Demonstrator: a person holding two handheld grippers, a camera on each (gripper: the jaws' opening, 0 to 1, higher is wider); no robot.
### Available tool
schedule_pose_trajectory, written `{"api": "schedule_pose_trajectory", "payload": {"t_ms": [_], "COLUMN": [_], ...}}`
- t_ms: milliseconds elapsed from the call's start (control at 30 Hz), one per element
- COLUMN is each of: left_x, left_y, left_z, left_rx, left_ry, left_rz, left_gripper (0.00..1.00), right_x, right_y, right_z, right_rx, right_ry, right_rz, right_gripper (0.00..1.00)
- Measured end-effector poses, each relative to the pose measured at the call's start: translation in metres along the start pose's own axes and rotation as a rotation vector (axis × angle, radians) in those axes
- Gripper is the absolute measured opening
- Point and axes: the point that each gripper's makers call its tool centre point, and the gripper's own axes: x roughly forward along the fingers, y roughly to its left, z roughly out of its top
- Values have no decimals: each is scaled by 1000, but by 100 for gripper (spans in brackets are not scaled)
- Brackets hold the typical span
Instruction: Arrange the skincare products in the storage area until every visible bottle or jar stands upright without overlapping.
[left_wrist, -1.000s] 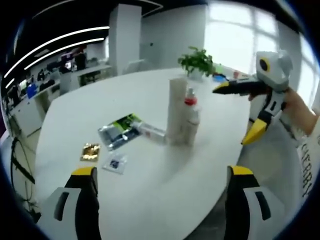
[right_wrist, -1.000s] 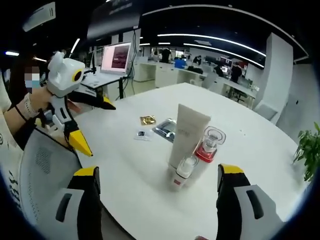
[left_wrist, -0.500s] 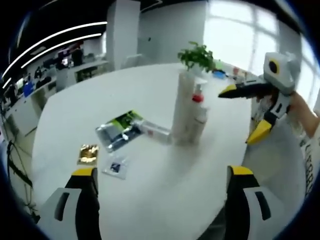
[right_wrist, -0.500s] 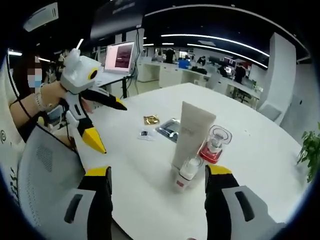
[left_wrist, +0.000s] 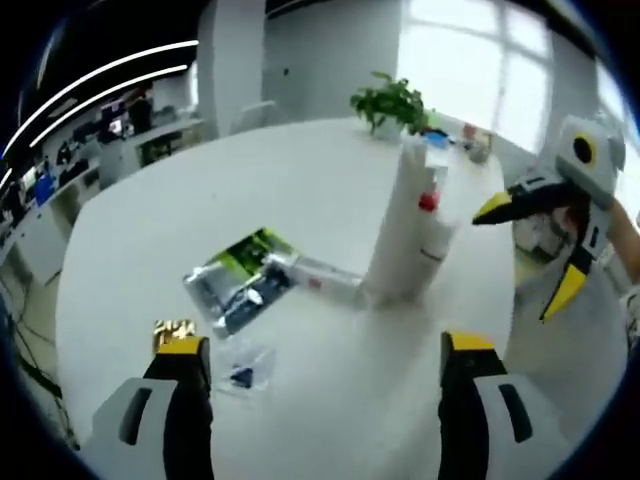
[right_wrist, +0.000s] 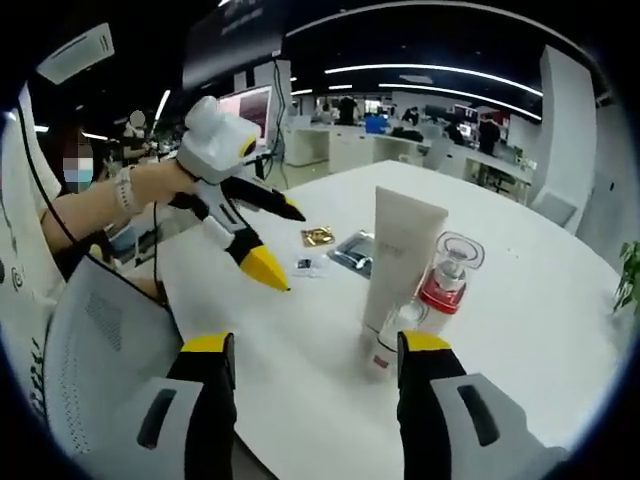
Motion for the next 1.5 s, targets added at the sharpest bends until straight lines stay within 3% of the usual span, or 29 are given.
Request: {"api": "schedule_pose_trajectory", "payload": {"t_ms": [167,367,433,567,867,967,1100,1233,1333,1500], "left_x": [19,52,54,70,98,108,111,123,130,137], "left_y": [10,17,19,27,21,23,11,18,16,17], "left_z": [17,18,17,27,25,22,19,18,19,15], "left_rx": [-45,-97,-108,-160,-223,-219,-220,-189,-184,-93], "left_ry": [-27,-2,-13,-35,43,70,91,127,143,218], "left_rz": [-5,-22,4,1,-33,-36,-46,-37,-39,-19], "left_gripper": [74,63,65,53,44,45,46,50,47,46], "right_x": [0,1,0,-1,2,1,0,-1,-2,-2], "right_y": [0,3,2,-1,-1,-1,-3,-6,-6,-7], "right_z": [-3,-8,-7,-6,-7,-9,-10,-11,-11,-12], "right_rx": [13,24,24,28,26,28,37,40,41,41], "right_ry": [7,15,12,3,8,12,12,14,15,18], "right_rz": [6,23,20,11,10,9,3,-7,-8,-10], "right_gripper": [61,56,56,54,53,53,53,54,53,53]}}
